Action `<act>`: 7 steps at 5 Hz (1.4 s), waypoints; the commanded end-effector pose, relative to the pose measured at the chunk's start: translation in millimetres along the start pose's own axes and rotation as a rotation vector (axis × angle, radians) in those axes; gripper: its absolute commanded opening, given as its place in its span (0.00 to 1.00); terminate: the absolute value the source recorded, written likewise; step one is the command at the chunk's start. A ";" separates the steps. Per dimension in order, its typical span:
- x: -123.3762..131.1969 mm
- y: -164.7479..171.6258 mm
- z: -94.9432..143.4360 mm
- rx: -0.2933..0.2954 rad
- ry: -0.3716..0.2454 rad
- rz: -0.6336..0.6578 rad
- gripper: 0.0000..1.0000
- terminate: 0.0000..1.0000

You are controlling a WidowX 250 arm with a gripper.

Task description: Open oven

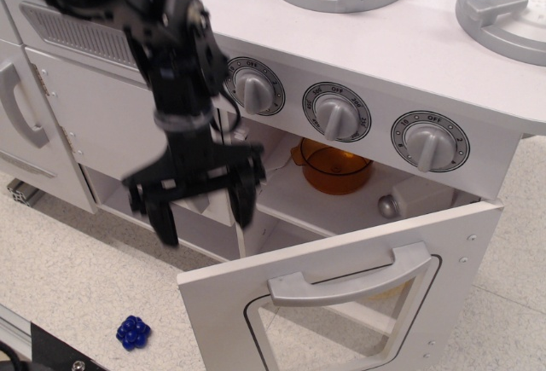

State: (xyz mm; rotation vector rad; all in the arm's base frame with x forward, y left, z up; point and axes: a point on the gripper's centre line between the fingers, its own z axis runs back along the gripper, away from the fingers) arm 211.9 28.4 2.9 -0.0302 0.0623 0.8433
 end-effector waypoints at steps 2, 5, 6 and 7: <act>-56.8 -29.6 -10.7 -0.137 0.022 0.080 1.00 0.00; -128.7 -32.0 -9.8 -0.167 0.158 0.274 1.00 0.00; -128.7 -32.0 -9.8 -0.167 0.158 0.274 1.00 0.00; -128.7 -32.0 -9.8 -0.167 0.158 0.274 1.00 1.00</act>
